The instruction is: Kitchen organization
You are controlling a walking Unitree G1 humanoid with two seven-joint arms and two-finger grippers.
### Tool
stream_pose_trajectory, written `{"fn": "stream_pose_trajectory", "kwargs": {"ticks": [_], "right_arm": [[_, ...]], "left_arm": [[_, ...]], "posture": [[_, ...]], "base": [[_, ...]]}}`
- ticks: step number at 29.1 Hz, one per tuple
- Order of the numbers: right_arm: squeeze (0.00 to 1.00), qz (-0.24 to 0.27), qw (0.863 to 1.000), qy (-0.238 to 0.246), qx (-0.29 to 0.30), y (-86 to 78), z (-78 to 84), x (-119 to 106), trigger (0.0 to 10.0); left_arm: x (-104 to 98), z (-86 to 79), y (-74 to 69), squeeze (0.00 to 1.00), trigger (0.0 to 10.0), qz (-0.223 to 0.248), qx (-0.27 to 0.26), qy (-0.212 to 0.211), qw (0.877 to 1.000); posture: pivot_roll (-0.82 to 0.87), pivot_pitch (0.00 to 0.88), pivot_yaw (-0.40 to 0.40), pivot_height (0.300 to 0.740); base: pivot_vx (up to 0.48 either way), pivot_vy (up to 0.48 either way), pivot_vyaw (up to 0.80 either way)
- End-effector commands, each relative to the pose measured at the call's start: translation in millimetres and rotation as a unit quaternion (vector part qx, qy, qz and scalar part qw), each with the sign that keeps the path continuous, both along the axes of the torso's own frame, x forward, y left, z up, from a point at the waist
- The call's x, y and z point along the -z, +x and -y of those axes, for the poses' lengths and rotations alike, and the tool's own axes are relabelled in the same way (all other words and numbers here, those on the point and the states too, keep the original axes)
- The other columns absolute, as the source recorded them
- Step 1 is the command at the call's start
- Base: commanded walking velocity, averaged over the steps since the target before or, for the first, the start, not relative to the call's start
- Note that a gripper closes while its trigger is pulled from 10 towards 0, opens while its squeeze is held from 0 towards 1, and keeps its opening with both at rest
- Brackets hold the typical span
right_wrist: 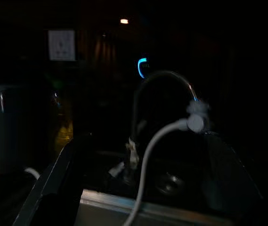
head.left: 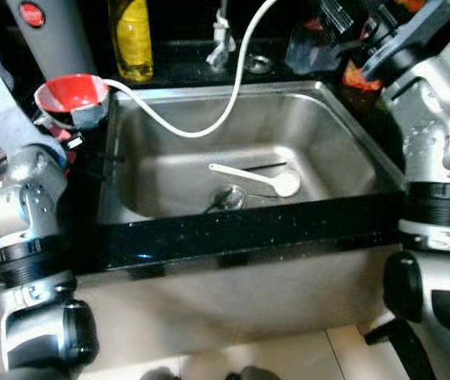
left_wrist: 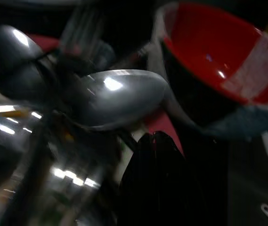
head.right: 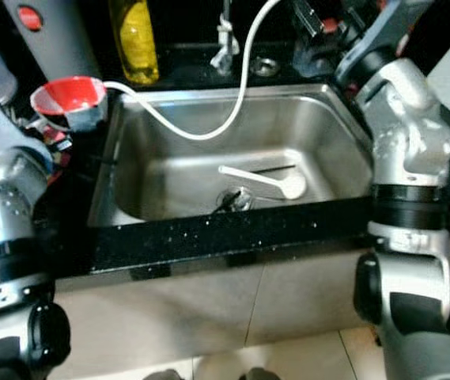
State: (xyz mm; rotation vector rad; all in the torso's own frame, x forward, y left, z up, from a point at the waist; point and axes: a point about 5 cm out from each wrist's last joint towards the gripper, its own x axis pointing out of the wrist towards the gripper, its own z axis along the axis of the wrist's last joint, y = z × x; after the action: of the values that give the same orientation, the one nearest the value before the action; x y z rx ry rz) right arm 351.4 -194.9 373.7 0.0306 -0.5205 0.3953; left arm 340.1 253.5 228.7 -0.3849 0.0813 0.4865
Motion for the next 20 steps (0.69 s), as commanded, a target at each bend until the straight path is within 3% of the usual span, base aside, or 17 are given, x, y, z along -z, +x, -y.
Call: {"fn": "stream_pose_trajectory", "kwargs": {"ticks": [1, 6, 12, 16, 20], "right_arm": [[0.0, 0.0, 1.0, -0.009, -0.001, 1.3, 4.7, -12, 10.0], [0.0, 0.002, 1.0, -0.018, 0.007, 4.2, 8.6, -12, 10.0], [0.0, 0.009, 1.0, -0.012, 0.001, 8.9, 10.0, -25, 10.0], [0.0, 0.004, 1.0, -0.01, -0.028, 8.6, -5.3, -16, 10.0], [0.0, 0.004, 0.999, 0.014, -0.035, 17.2, -6.9, -15, 10.0]], "left_arm": [[4, -4.4, -1.9, 0.0, 10.0, -0.007, -0.021, -0.008, 1.0], [9, -14.0, -8.6, 0.0, 10.0, -0.006, -0.061, 0.008, 0.998], [-12, -18.3, -12.6, 0.0, 10.0, 0.038, -0.081, 0.062, 0.994], [-16, -19.6, -29.1, 0.0, 10.0, 0.078, -0.076, 0.07, 0.992], [-29, -27.3, -39.1, 0.0, 10.0, 0.106, -0.077, 0.094, 0.987]], "posture": [[-0.03, 0.081, -0.036, 0.74], [-0.04, 0.052, -0.055, 0.74], [-0.01, 0.068, -0.08, 0.74], [0.03, 0.033, -0.083, 0.74], [0.1, 0.061, -0.083, 0.74]], "base": [[0.0, 0.0, 0.0], [0.0, 0.0, 0.0], [0.0, 0.0, 0.0], [0.0, 0.0, 0.0], [0.0, 0.0, 0.0]]}}
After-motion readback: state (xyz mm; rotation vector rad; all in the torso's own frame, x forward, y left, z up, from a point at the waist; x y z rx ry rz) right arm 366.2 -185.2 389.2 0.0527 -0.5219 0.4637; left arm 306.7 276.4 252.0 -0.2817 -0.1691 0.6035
